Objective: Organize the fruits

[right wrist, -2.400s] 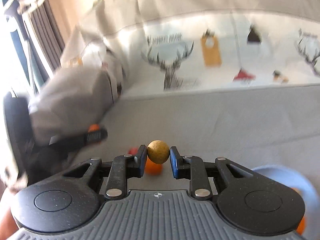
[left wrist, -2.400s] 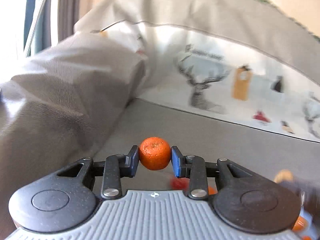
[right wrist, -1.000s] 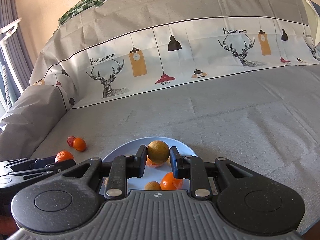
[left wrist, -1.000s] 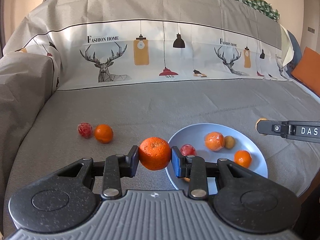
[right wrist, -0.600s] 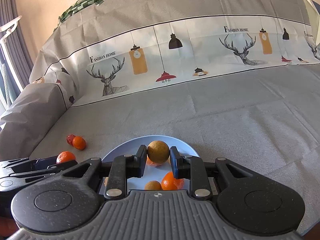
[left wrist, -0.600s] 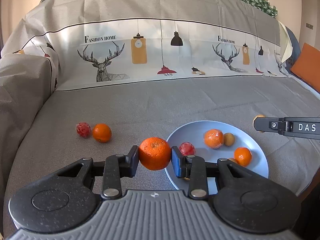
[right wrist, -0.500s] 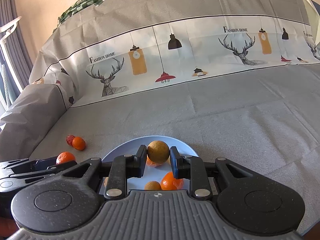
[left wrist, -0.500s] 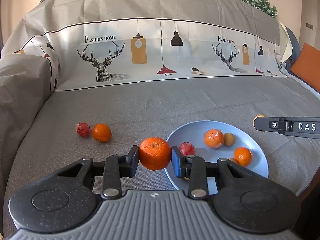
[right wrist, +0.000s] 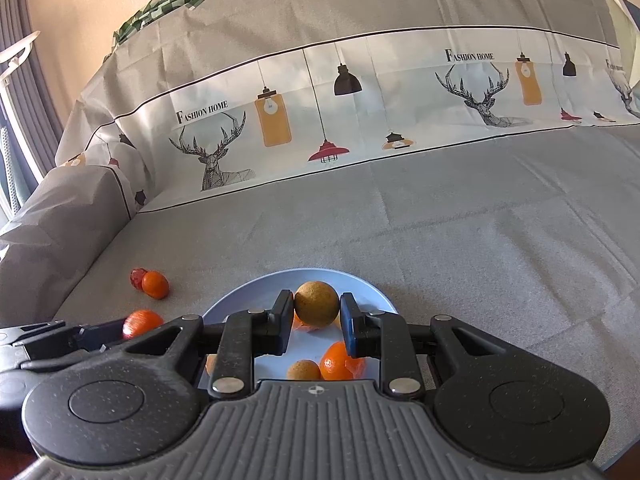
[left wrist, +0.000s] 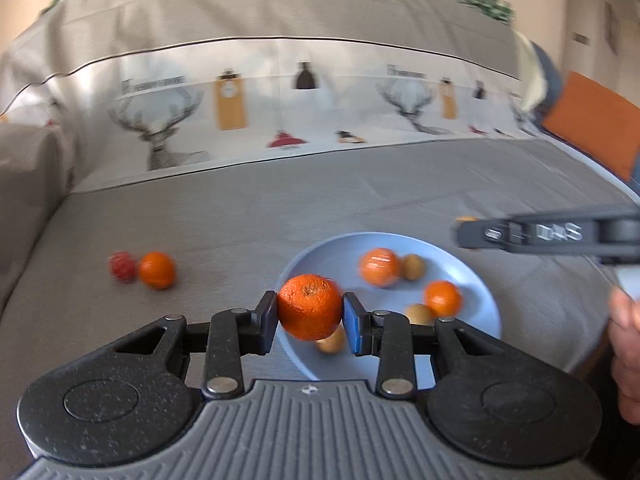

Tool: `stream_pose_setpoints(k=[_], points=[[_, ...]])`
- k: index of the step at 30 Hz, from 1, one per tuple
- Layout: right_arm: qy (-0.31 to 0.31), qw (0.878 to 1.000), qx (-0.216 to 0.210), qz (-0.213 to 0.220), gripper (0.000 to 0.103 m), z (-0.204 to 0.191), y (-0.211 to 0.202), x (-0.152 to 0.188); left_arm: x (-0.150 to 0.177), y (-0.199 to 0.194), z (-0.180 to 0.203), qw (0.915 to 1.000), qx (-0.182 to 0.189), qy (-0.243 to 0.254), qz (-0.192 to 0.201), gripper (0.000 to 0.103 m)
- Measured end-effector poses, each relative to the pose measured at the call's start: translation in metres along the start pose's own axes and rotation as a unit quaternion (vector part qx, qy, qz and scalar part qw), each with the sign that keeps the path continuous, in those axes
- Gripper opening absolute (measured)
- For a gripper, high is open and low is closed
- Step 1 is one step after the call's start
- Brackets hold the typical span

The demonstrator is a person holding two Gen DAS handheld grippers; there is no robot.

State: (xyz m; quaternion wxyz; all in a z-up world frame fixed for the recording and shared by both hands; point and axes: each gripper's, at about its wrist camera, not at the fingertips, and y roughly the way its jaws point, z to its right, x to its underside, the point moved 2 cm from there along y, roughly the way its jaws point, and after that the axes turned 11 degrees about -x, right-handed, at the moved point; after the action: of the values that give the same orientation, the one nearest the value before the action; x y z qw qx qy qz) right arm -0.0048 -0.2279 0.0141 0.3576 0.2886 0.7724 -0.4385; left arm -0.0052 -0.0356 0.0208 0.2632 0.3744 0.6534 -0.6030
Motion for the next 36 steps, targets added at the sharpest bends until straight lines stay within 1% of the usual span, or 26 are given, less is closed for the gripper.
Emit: stream_pose_setpoints(k=[4,6,10,17,19,20,21,22,25,27,32,36], points=[[-0.003,1.000,-0.002,-0.004,0.026,-0.001,0.003,0.001,0.006,-0.004,0.021,0.9985,0.030,0.045,0.013,0.038],[-0.005,1.000,-0.003,-0.006,0.026,-0.001,0.003,0.001,0.010,-0.006,0.032,0.9966,0.040,0.069,0.019,0.038],[-0.006,1.000,-0.005,-0.009,0.026,-0.002,0.005,0.003,0.018,-0.008,0.043,0.9937,0.052,0.097,0.024,0.038],[-0.008,1.000,-0.009,-0.016,0.026,-0.003,0.007,0.004,0.021,-0.005,0.045,0.9931,0.056,0.102,0.016,0.039],[-0.007,1.000,-0.016,-0.025,0.026,-0.003,0.010,0.005,0.021,-0.004,0.044,0.9933,0.055,0.101,0.013,0.043],[-0.007,0.999,-0.018,-0.030,0.027,-0.003,0.011,0.006,0.021,-0.005,0.044,0.9933,0.054,0.101,0.015,0.047],[-0.008,0.999,-0.017,-0.034,0.027,-0.004,0.013,0.007,0.020,-0.005,0.043,0.9934,0.054,0.100,0.017,0.049],[-0.010,0.999,-0.016,-0.037,0.028,-0.005,0.013,0.008,0.020,-0.005,0.043,0.9935,0.053,0.099,0.018,0.050],[-0.007,0.999,-0.019,-0.039,0.039,-0.005,0.014,0.009,0.019,-0.004,0.042,0.9941,0.049,0.096,0.016,0.050],[-0.005,0.999,-0.018,-0.040,0.040,-0.005,0.014,0.009,0.019,-0.004,0.041,0.9944,0.046,0.094,0.015,0.050],[-0.002,0.999,-0.017,-0.043,0.047,-0.004,0.014,0.010,0.019,-0.003,0.042,0.9947,0.040,0.094,0.013,0.051],[-0.002,0.999,-0.017,-0.044,0.048,-0.004,0.015,0.011,0.018,-0.003,0.041,0.9947,0.039,0.095,0.013,0.051]])
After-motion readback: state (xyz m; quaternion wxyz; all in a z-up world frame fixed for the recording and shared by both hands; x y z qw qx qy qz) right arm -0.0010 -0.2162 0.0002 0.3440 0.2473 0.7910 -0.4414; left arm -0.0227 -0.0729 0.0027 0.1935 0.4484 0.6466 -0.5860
